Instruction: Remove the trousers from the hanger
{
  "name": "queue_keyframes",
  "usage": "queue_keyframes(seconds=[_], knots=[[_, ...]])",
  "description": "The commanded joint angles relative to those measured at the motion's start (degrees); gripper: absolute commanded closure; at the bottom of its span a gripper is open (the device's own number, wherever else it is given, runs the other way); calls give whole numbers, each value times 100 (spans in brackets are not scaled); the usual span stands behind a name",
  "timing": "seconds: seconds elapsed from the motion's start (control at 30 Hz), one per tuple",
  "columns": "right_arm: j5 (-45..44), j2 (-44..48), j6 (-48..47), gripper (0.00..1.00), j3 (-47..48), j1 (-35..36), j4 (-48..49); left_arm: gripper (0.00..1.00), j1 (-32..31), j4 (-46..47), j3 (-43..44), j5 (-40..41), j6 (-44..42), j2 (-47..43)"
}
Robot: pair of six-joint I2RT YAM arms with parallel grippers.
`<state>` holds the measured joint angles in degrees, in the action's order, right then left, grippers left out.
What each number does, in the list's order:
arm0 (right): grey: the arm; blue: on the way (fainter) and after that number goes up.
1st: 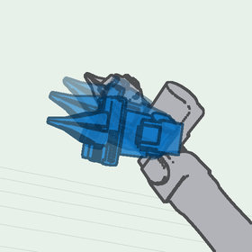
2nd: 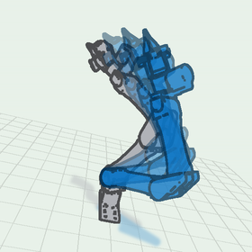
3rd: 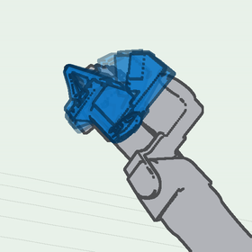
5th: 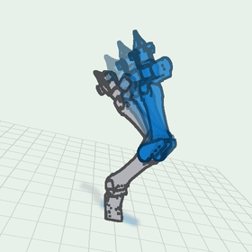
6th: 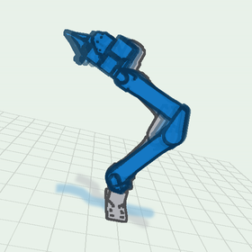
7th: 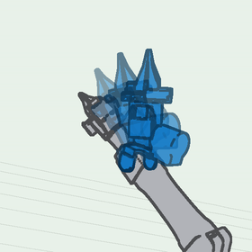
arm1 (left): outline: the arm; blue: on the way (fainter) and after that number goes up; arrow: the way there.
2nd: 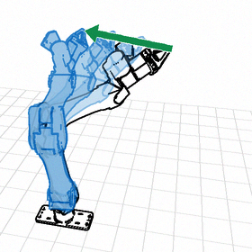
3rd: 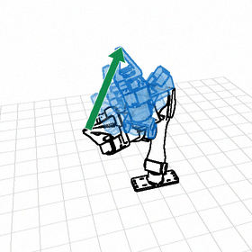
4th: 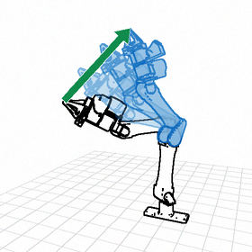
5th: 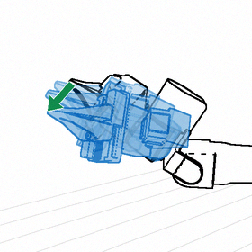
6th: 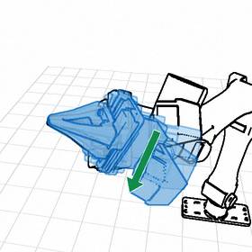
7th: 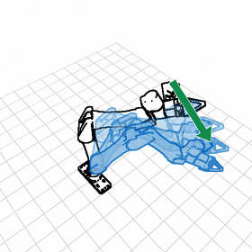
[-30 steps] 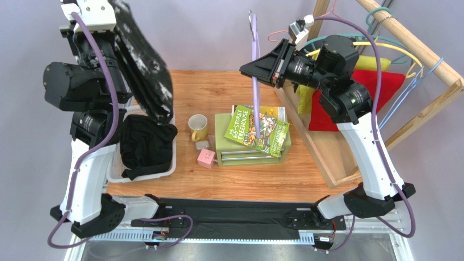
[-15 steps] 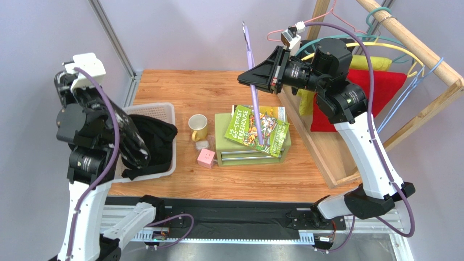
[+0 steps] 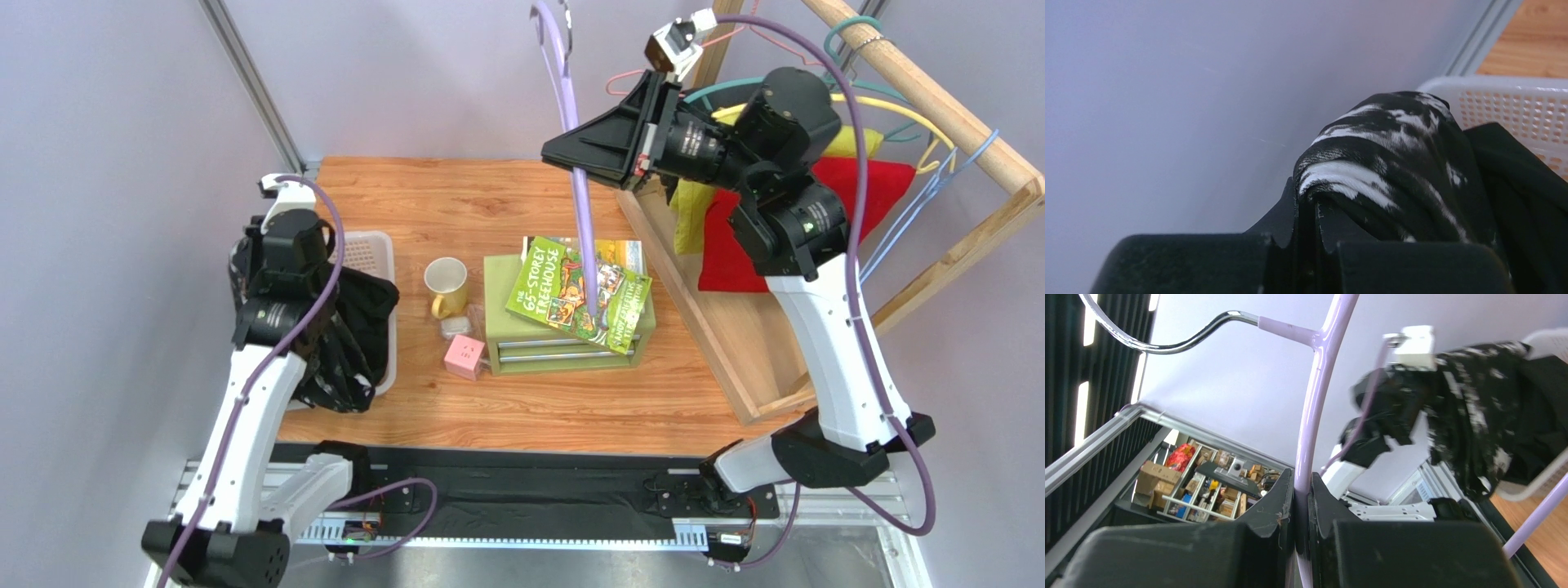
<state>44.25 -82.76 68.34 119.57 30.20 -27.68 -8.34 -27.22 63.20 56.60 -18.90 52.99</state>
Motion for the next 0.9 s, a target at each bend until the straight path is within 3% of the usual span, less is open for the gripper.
queue_keyframes(seconds=[0.0, 0.2, 0.27, 0.33, 0.43, 0.57, 0.6, 0.7, 0.77, 0.87], knots=[[102, 269, 171, 100, 454, -5, 650, 100, 227, -571, 34, -219, 1589, 544], [-127, 620, 435, 100, 181, -5, 632, 98, 315, -2037, 376, -334, 3223, 1511], [-197, 717, 356, 100, 137, -14, 580, 86, 333, -2400, 447, -456, 3856, 1687], [-267, 901, 277, 100, 14, -14, 553, 65, 377, -2805, 526, -736, 4304, 1741], [-329, 1138, 189, 100, -223, -22, 492, 48, 403, -3201, 755, -1184, 4709, 1776], [-434, 1350, 215, 100, -355, -40, 308, 39, 403, -3666, 1132, -1861, 4965, 1820], [-461, 1394, 267, 100, -364, -49, 238, 20, 403, -3946, 1325, -2002, 5027, 1820], [-514, 1561, 565, 100, -469, -93, 131, 17, 403, -4421, 1633, -2416, 5281, 1768], [-610, 1753, 698, 100, -636, -93, 123, 1, 394, -4590, 1748, -2627, 5501, 1628], [-847, 1947, 944, 100, -838, -101, 105, 1, 394, -4704, 1897, -2970, 5730, 1381]])
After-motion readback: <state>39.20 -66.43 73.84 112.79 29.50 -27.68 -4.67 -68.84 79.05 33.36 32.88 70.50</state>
